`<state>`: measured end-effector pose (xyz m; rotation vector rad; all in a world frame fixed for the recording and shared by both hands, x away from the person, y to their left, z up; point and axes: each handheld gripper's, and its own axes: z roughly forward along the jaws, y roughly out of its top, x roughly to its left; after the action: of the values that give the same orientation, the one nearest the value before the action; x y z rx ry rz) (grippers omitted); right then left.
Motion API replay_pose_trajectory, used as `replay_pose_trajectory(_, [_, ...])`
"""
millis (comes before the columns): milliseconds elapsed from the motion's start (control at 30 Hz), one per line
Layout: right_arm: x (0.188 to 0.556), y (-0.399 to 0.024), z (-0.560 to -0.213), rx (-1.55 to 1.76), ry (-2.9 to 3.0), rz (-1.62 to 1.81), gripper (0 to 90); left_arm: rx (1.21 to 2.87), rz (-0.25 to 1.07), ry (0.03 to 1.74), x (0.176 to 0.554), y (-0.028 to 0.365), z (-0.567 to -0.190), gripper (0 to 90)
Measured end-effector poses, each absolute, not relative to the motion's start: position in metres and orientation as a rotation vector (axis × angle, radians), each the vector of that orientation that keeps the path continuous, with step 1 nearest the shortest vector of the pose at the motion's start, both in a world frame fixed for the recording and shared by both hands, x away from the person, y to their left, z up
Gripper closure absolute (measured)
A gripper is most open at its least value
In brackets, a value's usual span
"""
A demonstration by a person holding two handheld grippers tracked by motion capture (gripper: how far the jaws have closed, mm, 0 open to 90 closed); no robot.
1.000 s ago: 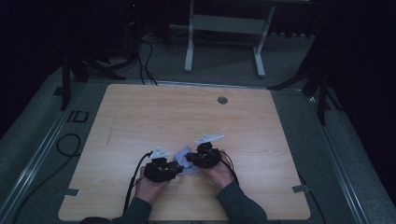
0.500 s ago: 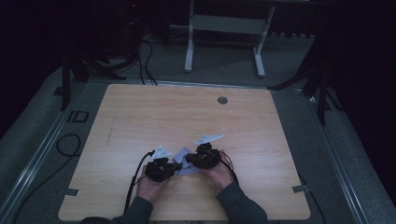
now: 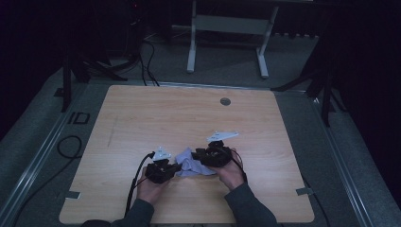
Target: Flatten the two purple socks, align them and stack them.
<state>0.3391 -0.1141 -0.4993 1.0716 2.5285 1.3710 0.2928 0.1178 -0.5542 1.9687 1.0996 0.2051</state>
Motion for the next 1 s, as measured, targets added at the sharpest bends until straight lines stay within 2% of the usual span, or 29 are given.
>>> replay_pose_trajectory(167, [0.341,-0.149,-0.49,1.104,2.462,1.25,68.4,1.966,0.21,1.109,0.293,0.119,-0.555,88.8])
replay_pose_trajectory(500, [0.346,-0.17,-0.527,1.254,2.454,1.015,65.9,1.969,0.212,1.12,0.293,0.119,-0.555,88.8])
replay_pose_trajectory(567, [0.35,-0.172,-0.53,1.301,2.458,1.032,69.9,1.968,0.212,1.12,0.293,0.12,-0.555,88.8])
replay_pose_trajectory(667, [0.352,-0.173,-0.53,1.316,2.473,1.059,87.0,1.965,0.213,1.12,0.293,0.12,-0.555,88.8])
replay_pose_trajectory(1000, [0.342,-0.176,-0.517,1.258,2.418,1.108,88.8,1.962,0.214,1.13,0.293,0.121,-0.555,88.8])
